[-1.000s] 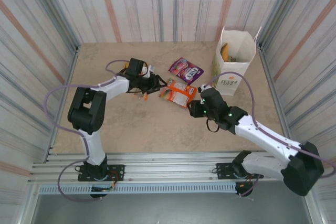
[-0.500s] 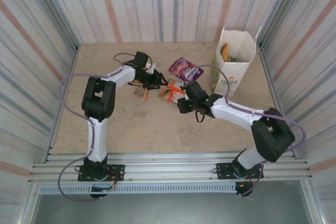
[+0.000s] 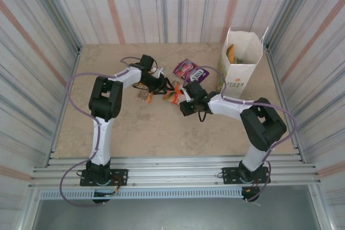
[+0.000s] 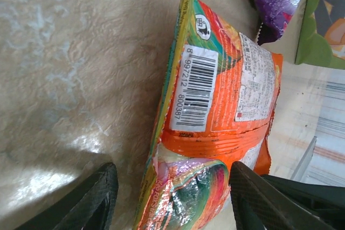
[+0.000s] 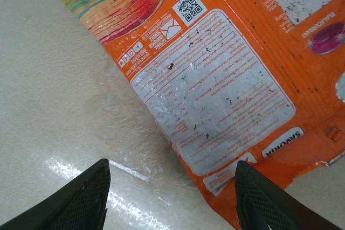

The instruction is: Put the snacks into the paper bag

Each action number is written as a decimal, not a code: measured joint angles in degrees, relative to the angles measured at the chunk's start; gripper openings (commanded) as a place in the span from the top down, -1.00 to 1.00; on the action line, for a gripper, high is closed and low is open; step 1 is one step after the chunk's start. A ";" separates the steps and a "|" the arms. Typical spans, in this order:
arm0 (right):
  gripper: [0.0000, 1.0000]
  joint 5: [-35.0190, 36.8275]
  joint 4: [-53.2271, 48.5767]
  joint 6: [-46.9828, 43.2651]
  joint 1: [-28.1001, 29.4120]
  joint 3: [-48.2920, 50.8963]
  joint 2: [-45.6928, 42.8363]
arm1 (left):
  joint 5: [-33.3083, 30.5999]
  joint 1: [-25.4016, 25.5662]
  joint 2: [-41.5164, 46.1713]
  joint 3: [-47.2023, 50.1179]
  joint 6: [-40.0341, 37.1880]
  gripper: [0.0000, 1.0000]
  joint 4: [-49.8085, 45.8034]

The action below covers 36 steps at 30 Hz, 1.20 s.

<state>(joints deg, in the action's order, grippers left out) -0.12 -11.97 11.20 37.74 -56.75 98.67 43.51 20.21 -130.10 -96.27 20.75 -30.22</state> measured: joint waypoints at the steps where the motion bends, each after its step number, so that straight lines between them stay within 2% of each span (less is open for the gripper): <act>1: -0.24 -0.15 0.00 -0.22 0.00 -0.17 0.42 | 0.48 0.00 -0.15 -0.04 0.00 -0.15 0.00; 16: -0.20 -1.27 0.17 -2.80 -0.28 -2.32 4.24 | 8.09 0.28 -2.36 -0.04 0.04 -0.09 1.92; 26: -0.19 -1.29 0.39 -2.89 -0.37 -2.32 4.42 | 9.42 1.18 -3.19 0.00 0.22 0.22 3.52; 36: -0.20 -1.27 1.20 -2.89 -0.37 -1.75 3.21 | 9.44 1.20 -2.84 1.42 0.24 0.42 4.96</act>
<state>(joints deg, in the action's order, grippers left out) -1.39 -10.76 8.32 37.36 -58.50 101.89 52.95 21.41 -132.94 -94.85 20.99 -25.26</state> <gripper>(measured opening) 0.598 0.304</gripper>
